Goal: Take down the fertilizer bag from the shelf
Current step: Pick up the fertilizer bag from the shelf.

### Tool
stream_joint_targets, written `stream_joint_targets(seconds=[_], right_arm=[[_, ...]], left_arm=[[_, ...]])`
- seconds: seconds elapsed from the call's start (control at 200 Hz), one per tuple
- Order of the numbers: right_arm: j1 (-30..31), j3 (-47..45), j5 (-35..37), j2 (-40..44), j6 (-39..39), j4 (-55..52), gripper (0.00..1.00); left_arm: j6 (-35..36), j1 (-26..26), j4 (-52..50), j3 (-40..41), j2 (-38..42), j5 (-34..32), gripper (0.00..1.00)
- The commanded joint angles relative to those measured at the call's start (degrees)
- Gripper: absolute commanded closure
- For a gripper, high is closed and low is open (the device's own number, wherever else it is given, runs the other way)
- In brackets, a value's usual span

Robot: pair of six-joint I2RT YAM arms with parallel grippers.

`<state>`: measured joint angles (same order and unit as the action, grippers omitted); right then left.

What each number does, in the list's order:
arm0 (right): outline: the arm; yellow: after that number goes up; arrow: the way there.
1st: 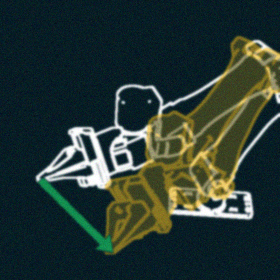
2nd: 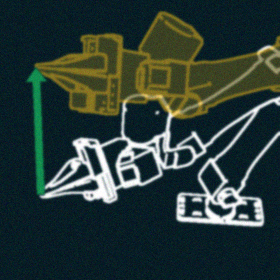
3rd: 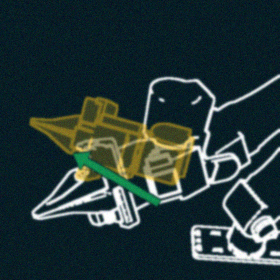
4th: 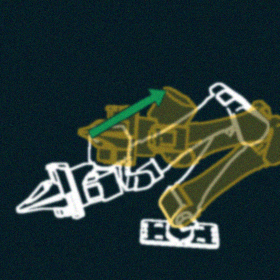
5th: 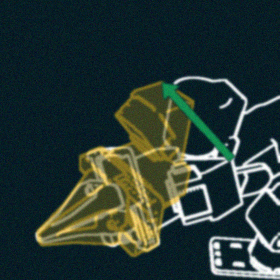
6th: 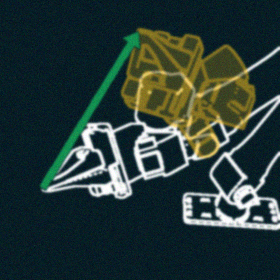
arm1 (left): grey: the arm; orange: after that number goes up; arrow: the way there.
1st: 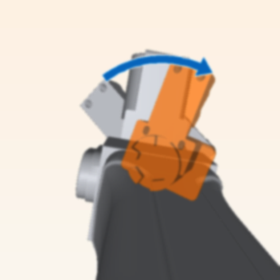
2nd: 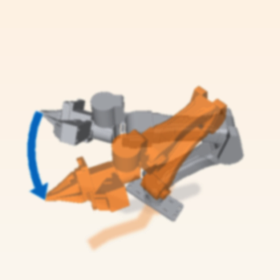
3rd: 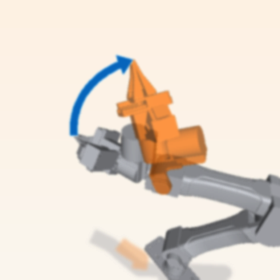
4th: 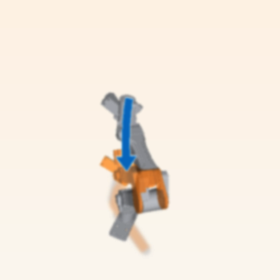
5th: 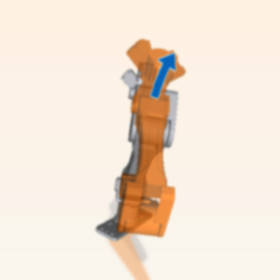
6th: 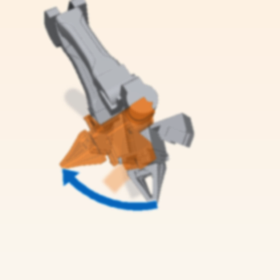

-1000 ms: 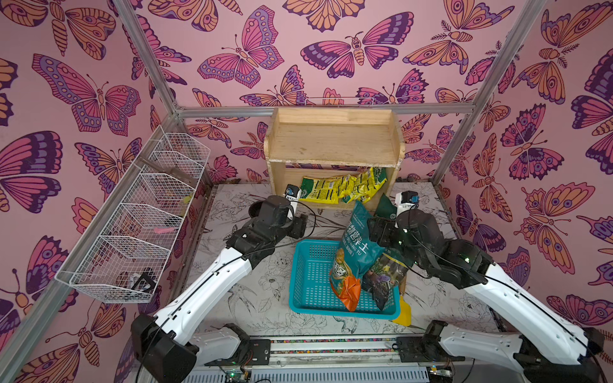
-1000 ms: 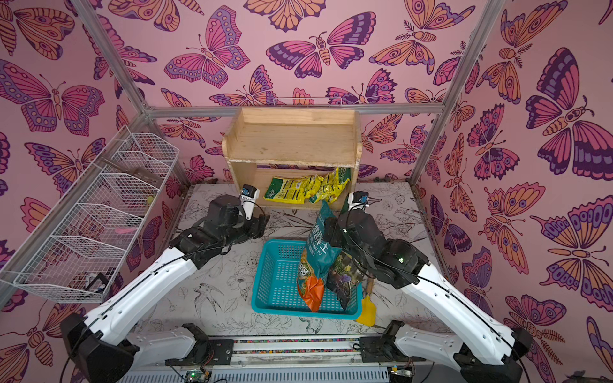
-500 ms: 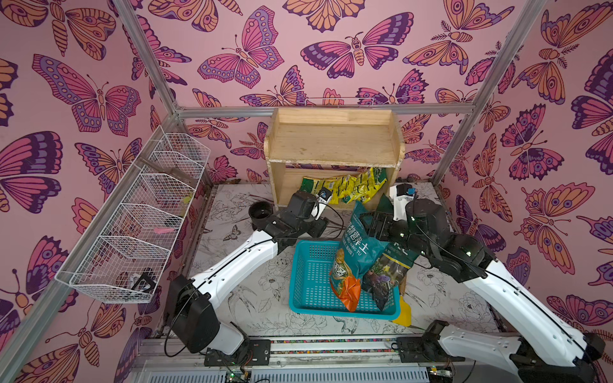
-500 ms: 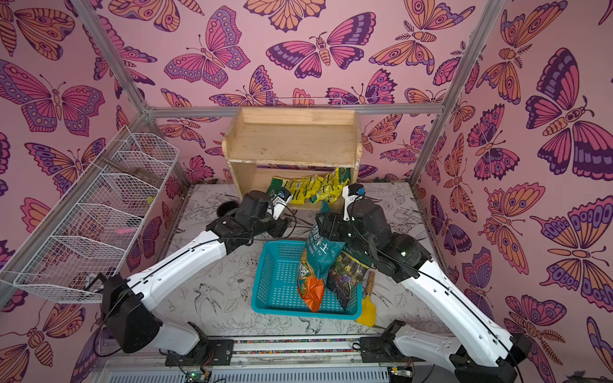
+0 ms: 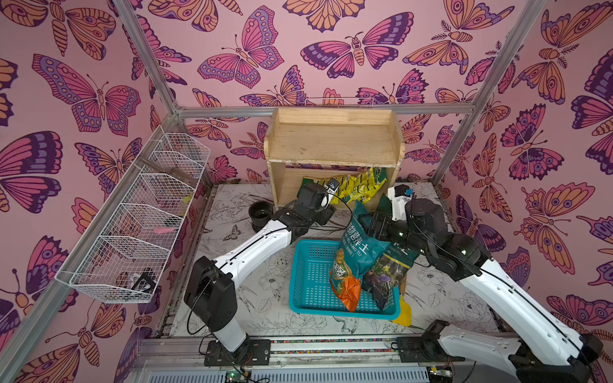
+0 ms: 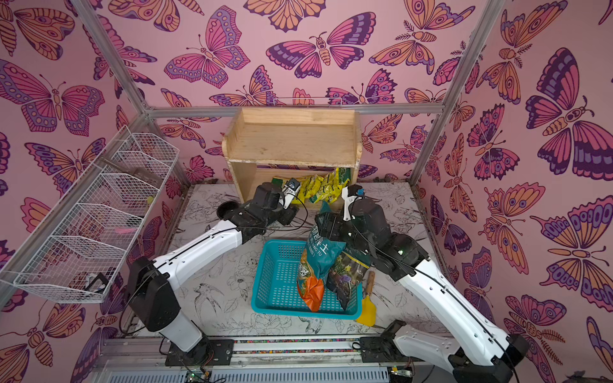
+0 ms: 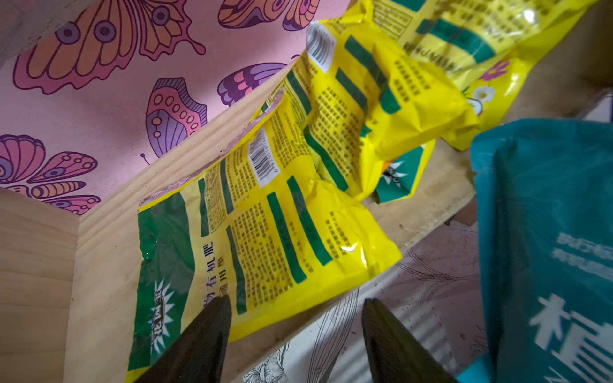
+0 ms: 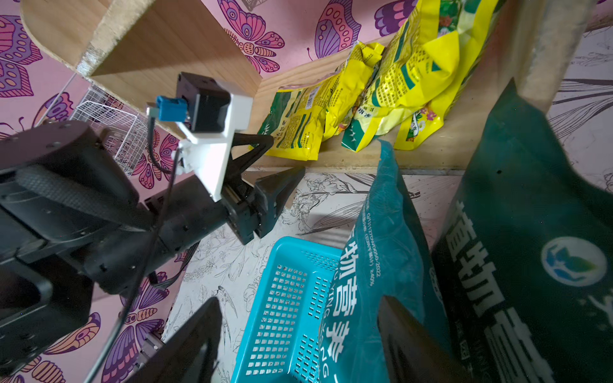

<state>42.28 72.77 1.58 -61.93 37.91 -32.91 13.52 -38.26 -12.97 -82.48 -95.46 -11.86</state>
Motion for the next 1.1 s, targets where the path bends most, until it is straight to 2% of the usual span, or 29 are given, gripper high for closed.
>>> stream_joint_targets(seconds=[0.0, 0.065, 0.215, 0.471, 0.586, 0.881, 1.097], right_arm=[[-0.29, -0.96, -1.77, 0.05, 0.78, 0.38, 0.23], [-0.35, -0.97, -1.59, 0.40, 0.43, 0.49, 0.22], [-0.36, -0.45, -0.54, 0.94, -0.33, 0.56, 0.22], [-0.28, 0.05, -0.48, -0.04, -0.65, 0.15, 0.22], [-0.32, 0.18, -0.63, -0.42, -0.72, 0.21, 0.22], [-0.36, 1.72, 0.89, 0.33, -3.72, -1.27, 0.22], [-0.33, 4.13, 4.42, 1.84, -6.49, -3.96, 0.21]], left_arm=[[1.37, 0.20, 2.38, -0.84, -1.78, -3.21, 0.31], [1.51, 0.23, 2.81, -0.84, -2.49, -3.68, 0.32], [1.01, 0.86, 3.72, -1.01, -3.70, -3.76, 0.40], [0.31, 1.14, 4.50, -1.38, -2.98, -1.91, 0.86], [-0.02, 1.15, 4.50, -1.11, -1.89, -1.64, 1.00], [-3.24, 1.34, 7.34, 1.59, 4.61, -1.94, 1.00], [-8.30, 2.66, 8.01, 2.04, 10.51, 1.00, 1.00]])
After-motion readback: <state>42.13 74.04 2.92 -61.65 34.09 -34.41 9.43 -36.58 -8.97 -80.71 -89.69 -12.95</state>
